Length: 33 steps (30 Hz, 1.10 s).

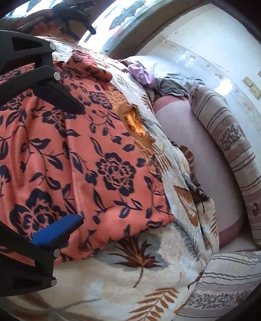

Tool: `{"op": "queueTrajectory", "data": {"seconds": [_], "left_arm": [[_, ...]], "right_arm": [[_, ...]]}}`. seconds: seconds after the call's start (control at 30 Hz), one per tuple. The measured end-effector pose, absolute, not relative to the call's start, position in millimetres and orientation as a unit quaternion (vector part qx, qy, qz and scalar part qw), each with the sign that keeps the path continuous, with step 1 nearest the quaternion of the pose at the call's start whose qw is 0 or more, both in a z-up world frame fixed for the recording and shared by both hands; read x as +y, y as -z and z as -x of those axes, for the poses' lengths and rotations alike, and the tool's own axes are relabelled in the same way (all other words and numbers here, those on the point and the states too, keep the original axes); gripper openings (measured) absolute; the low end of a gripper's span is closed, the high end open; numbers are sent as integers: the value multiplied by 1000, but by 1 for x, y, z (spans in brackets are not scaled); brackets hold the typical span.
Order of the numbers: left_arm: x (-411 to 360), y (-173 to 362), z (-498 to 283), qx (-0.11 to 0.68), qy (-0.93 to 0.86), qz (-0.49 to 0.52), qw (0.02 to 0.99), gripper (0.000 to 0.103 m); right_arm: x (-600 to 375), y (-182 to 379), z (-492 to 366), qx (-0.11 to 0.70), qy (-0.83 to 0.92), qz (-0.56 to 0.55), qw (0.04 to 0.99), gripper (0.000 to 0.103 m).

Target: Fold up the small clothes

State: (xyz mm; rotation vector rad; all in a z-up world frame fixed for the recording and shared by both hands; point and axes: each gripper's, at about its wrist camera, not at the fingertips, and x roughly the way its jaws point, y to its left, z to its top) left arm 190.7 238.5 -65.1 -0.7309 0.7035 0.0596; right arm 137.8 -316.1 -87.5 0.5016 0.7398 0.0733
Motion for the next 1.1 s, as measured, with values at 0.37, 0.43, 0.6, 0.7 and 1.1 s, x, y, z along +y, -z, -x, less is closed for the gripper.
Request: {"op": "queueTrajectory", "data": {"seconds": [0.37, 0.43, 0.6, 0.7, 1.1], "left_arm": [[389, 148, -242, 365, -91, 503, 778, 81], [389, 149, -246, 358, -91, 504, 781, 81], [393, 155, -256, 369, -114, 506, 771, 47], [406, 173, -258, 385, -151, 530, 740, 6], [179, -46, -234, 282, 10, 192, 940, 4]], "right_arm": [[-297, 117, -134, 366, -37, -219, 904, 103], [-296, 117, -133, 367, -35, -215, 904, 103], [-296, 117, -134, 366, -37, -218, 904, 103], [-296, 117, -135, 366, -37, -219, 904, 103], [-300, 118, -135, 359, -42, -233, 903, 103]]}}
